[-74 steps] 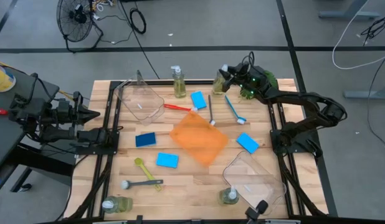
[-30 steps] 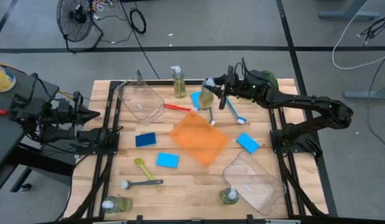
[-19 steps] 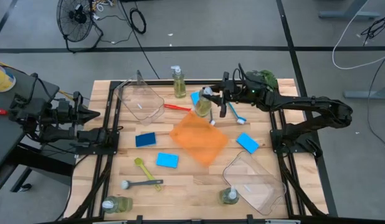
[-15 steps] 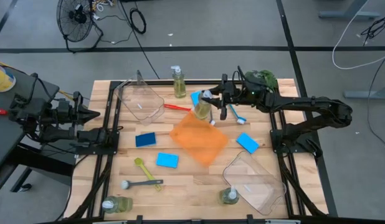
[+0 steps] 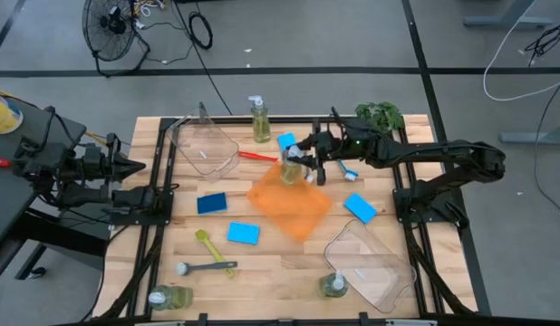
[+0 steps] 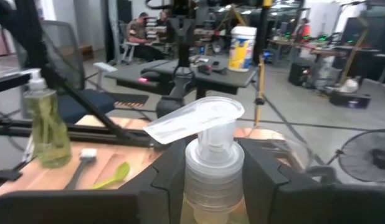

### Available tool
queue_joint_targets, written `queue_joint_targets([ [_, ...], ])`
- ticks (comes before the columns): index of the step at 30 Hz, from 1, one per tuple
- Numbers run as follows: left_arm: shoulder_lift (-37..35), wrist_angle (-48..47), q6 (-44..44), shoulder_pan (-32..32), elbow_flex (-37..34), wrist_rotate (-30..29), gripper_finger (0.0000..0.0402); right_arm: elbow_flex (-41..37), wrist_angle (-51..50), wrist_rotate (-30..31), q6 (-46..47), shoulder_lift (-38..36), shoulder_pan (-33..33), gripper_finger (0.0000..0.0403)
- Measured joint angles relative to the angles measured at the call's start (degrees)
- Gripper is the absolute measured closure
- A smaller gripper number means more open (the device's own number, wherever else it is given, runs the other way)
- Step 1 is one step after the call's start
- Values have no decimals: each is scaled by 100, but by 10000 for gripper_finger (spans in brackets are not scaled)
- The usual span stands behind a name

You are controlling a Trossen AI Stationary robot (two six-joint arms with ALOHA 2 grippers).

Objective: Pick & Place Kitchen Sink Supplies
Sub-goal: Put the yellow dish soap into the orange bin

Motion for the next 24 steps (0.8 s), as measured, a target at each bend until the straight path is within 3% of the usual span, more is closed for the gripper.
queue_joint_targets([
  [24,0,1,0,-2,0,1,399,-9,656,-137,-362,1057,139,286],
])
